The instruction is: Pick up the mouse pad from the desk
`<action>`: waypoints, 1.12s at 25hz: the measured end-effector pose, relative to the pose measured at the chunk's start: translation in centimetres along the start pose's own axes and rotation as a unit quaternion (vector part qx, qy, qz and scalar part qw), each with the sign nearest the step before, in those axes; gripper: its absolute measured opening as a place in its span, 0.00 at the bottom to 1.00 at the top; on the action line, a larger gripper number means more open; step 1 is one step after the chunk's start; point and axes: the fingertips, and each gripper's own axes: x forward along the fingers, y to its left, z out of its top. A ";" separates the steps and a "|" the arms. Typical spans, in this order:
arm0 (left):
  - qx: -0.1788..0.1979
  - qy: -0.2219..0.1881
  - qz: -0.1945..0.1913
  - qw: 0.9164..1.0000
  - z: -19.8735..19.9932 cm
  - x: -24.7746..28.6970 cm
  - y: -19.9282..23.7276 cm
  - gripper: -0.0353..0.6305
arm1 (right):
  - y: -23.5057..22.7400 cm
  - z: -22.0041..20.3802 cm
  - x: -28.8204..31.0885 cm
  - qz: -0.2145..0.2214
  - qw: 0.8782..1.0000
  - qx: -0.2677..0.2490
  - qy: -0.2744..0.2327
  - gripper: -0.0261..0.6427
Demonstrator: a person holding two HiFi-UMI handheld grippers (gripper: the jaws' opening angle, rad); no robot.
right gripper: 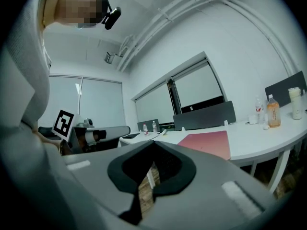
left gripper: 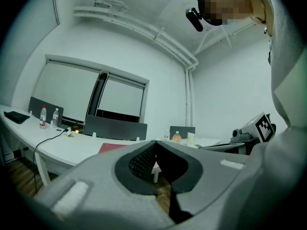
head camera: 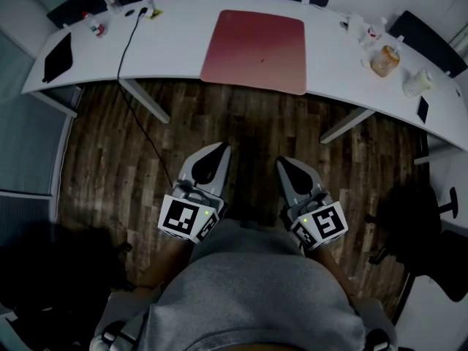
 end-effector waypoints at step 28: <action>0.007 0.001 -0.010 1.000 0.0 8.2 7.5 0.05 | -7.7 1.0 8.5 -0.022 1.000 -0.010 -0.008 0.04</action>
